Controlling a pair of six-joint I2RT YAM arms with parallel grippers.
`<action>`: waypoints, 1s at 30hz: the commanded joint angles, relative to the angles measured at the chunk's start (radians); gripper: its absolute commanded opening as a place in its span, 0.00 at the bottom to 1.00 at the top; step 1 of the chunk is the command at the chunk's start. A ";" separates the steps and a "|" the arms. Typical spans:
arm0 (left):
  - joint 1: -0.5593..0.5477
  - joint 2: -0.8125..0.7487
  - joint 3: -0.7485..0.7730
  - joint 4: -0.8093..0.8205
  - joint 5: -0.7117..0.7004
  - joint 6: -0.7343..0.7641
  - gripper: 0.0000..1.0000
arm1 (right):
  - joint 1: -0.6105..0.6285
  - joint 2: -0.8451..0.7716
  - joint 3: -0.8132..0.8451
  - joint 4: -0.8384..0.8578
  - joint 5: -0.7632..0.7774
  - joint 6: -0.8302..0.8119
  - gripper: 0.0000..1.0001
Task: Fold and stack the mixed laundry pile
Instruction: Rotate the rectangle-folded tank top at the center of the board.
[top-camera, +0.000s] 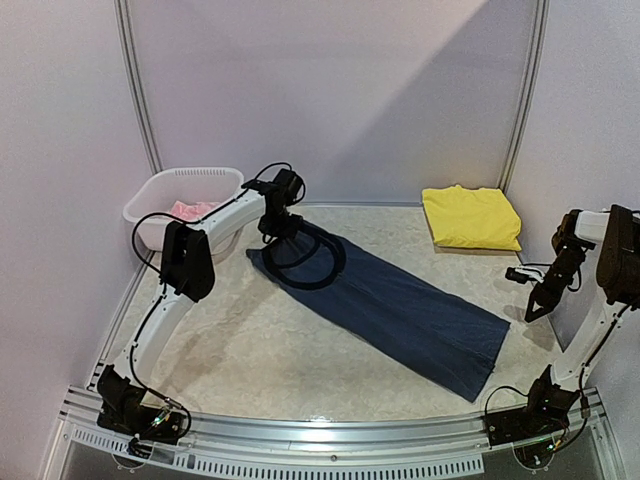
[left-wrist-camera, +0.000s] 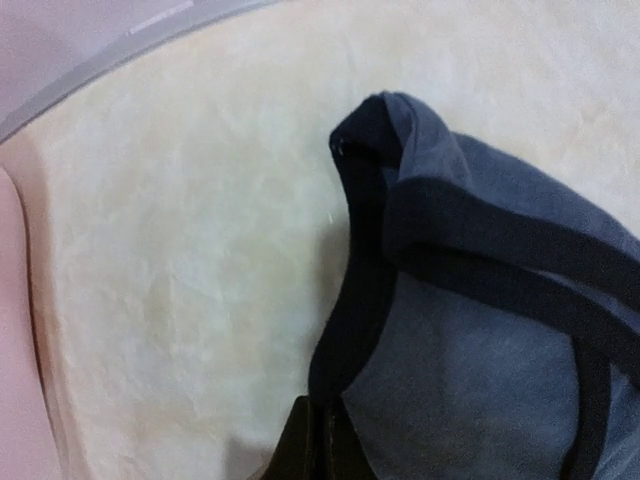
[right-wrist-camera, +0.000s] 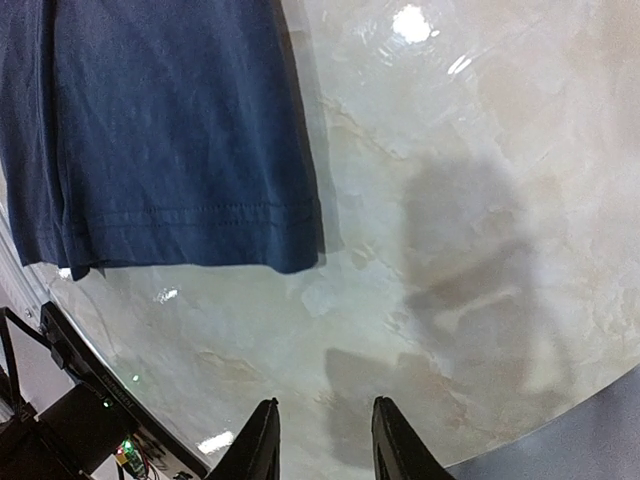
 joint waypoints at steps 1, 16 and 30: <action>0.038 0.054 0.090 0.121 -0.024 0.042 0.00 | -0.001 -0.011 0.025 -0.031 -0.041 0.011 0.32; 0.153 0.052 0.086 0.230 0.088 -0.006 0.39 | 0.022 -0.017 0.058 -0.076 -0.078 0.034 0.33; -0.211 -0.414 -0.247 0.301 0.035 0.272 0.55 | 0.075 -0.048 0.077 -0.086 -0.113 0.043 0.34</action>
